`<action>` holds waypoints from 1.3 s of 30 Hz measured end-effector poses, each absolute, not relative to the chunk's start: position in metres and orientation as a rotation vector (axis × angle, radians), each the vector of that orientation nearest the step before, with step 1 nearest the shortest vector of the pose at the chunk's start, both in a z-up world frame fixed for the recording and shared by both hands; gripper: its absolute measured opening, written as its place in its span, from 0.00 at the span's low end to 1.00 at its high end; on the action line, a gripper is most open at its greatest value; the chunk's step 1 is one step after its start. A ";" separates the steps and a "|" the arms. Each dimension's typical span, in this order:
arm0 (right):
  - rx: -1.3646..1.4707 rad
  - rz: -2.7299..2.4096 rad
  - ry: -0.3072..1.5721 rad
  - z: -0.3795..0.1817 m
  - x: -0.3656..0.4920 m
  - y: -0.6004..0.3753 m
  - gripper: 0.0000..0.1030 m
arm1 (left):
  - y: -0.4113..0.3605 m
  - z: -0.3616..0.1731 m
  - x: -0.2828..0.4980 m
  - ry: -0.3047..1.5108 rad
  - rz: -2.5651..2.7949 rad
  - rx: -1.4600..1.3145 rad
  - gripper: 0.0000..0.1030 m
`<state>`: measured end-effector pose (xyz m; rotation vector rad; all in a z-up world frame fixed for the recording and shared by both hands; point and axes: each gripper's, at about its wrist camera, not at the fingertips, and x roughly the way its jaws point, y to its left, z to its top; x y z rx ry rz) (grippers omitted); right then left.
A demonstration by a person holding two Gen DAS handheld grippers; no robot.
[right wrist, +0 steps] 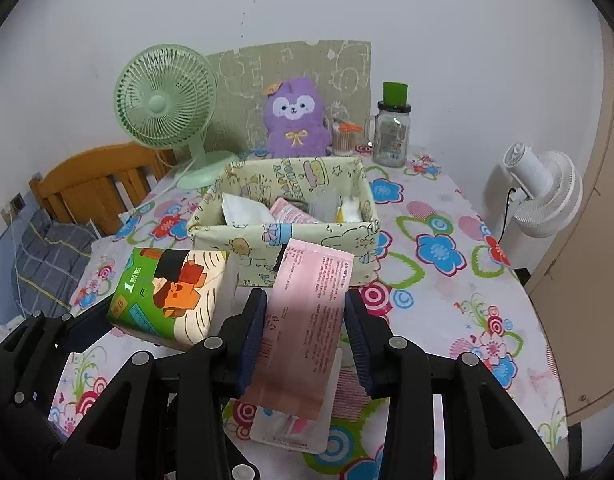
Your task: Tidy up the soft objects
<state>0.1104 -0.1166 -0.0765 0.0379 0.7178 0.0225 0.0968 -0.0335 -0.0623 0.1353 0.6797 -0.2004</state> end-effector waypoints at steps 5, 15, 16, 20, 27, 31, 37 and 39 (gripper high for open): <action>0.035 0.024 0.691 -0.062 0.100 -0.121 0.41 | -0.038 -0.049 0.088 0.655 -0.200 0.137 0.73; 0.025 0.020 0.642 -0.037 0.092 -0.130 0.41 | -0.047 -0.026 0.086 0.610 -0.202 0.133 0.73; 0.025 0.020 0.638 -0.035 0.092 -0.131 0.41 | -0.047 -0.025 0.086 0.609 -0.202 0.133 0.73; 0.025 0.023 0.627 -0.030 0.094 -0.132 0.41 | -0.048 -0.020 0.090 0.599 -0.196 0.135 0.73; 0.014 0.035 0.617 -0.022 0.110 -0.131 0.41 | -0.048 -0.013 0.105 0.588 -0.185 0.123 0.73; 0.008 0.038 0.610 -0.018 0.122 -0.131 0.41 | -0.047 -0.011 0.115 0.582 -0.182 0.118 0.73; 0.001 0.044 0.606 -0.016 0.143 -0.130 0.41 | -0.046 -0.009 0.137 0.580 -0.176 0.112 0.73; 0.000 0.047 0.607 -0.016 0.151 -0.130 0.41 | -0.046 -0.010 0.143 0.579 -0.176 0.110 0.73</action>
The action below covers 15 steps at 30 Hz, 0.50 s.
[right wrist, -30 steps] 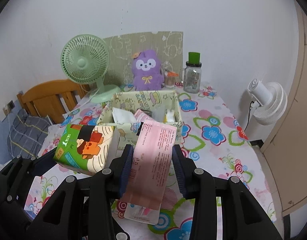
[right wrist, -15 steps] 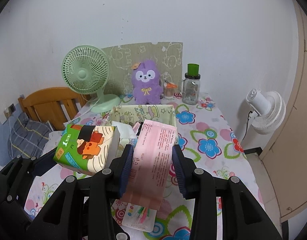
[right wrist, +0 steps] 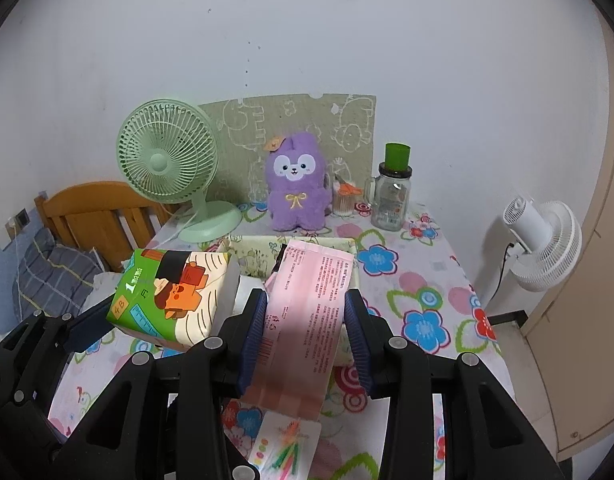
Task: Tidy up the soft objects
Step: 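Lift the green box and pink packet and carry them over the fabric box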
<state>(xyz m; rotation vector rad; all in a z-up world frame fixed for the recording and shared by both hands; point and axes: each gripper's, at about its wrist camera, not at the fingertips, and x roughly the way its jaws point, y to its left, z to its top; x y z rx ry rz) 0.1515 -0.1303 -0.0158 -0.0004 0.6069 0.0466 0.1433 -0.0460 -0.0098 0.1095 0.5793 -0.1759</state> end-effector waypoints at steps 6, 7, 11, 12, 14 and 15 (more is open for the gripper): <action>-0.007 0.042 0.615 -0.020 0.175 -0.130 0.41 | -0.046 -0.015 0.168 0.592 -0.182 0.100 0.73; -0.009 0.044 0.617 -0.021 0.180 -0.129 0.41 | -0.046 -0.015 0.172 0.594 -0.182 0.099 0.73; -0.011 0.048 0.626 -0.026 0.197 -0.128 0.41 | -0.044 -0.021 0.188 0.606 -0.176 0.093 0.73; -0.012 0.050 0.630 -0.028 0.202 -0.128 0.41 | -0.043 -0.023 0.194 0.614 -0.179 0.092 0.73; -0.013 0.055 0.639 -0.032 0.212 -0.127 0.41 | -0.042 -0.027 0.202 0.625 -0.178 0.092 0.73; -0.008 0.057 0.646 -0.034 0.217 -0.127 0.41 | -0.042 -0.029 0.207 0.630 -0.175 0.092 0.73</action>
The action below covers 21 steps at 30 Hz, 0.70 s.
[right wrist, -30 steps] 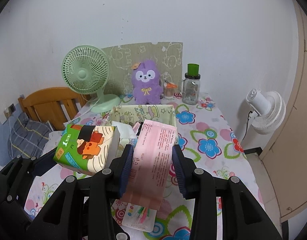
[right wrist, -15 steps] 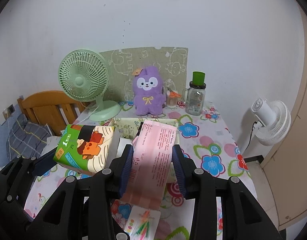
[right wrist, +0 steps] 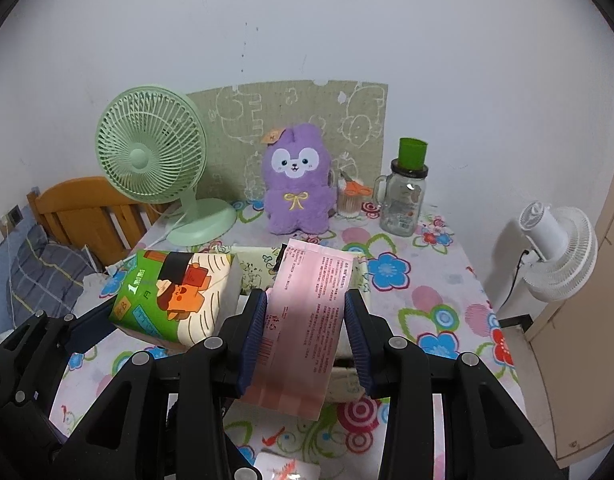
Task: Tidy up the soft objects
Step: 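Lift the green box and pink packet and carry them over the fabric box, then lower both items into the fabric box and open both tools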
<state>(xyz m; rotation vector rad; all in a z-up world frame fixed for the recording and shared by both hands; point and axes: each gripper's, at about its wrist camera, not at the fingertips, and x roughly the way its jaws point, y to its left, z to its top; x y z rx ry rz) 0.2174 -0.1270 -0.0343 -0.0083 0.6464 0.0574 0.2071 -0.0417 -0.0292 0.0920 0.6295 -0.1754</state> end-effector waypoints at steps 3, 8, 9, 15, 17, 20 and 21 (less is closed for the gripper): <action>-0.001 0.069 0.661 -0.041 0.233 -0.127 0.41 | -0.041 -0.034 0.220 0.644 -0.176 0.092 0.73; -0.007 0.085 0.672 -0.051 0.255 -0.128 0.41 | -0.043 -0.046 0.244 0.679 -0.206 0.110 0.74; -0.012 0.084 0.678 -0.054 0.260 -0.128 0.41 | -0.044 -0.048 0.247 0.685 -0.209 0.115 0.74; -0.020 0.104 0.699 -0.066 0.278 -0.128 0.41 | -0.043 -0.060 0.262 0.712 -0.211 0.105 0.74; -0.022 0.108 0.713 -0.071 0.283 -0.128 0.41 | -0.042 -0.066 0.269 0.737 -0.210 0.100 0.74; -0.013 0.126 0.745 -0.079 0.291 -0.128 0.42 | -0.040 -0.074 0.277 0.767 -0.209 0.091 0.74; -0.010 0.127 0.756 -0.082 0.293 -0.128 0.42 | -0.040 -0.077 0.279 0.776 -0.209 0.087 0.74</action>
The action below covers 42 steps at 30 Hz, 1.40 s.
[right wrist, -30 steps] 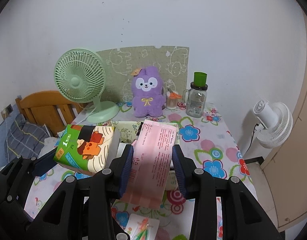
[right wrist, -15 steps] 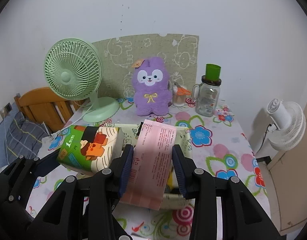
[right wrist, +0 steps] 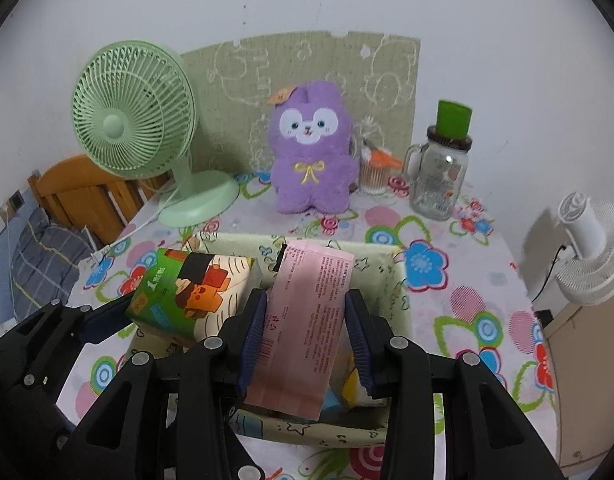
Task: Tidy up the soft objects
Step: 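Lower both items into the fabric box and open both tools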
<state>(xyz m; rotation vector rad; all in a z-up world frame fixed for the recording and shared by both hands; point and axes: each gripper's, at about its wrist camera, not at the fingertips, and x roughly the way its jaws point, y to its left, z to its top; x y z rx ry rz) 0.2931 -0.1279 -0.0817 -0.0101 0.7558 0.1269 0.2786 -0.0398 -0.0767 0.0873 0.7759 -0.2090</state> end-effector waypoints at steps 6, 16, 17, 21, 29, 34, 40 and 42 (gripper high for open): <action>0.002 0.113 0.804 -0.094 0.302 -0.127 0.43 | -0.038 -0.086 0.286 0.805 -0.211 0.085 0.74; -0.021 0.047 0.754 -0.086 0.295 -0.136 0.73 | -0.044 -0.089 0.296 0.806 -0.200 0.085 0.86; -0.026 0.041 0.753 -0.086 0.294 -0.138 0.74 | -0.046 -0.089 0.295 0.804 -0.196 0.091 0.87; 0.000 0.047 0.770 -0.089 0.290 -0.145 0.74 | -0.051 -0.088 0.290 0.806 -0.192 0.124 0.95; 0.019 0.026 0.758 -0.080 0.264 -0.153 0.75 | -0.058 -0.077 0.266 0.791 -0.209 0.133 0.99; 0.028 0.026 0.740 -0.070 0.245 -0.154 0.76 | -0.058 -0.065 0.245 0.769 -0.208 0.130 0.99; 0.024 0.028 0.712 -0.054 0.217 -0.150 0.76 | -0.055 -0.050 0.217 0.738 -0.200 0.126 0.99; 0.028 0.028 0.702 -0.049 0.207 -0.149 0.77 | -0.055 -0.045 0.208 0.724 -0.208 0.120 0.99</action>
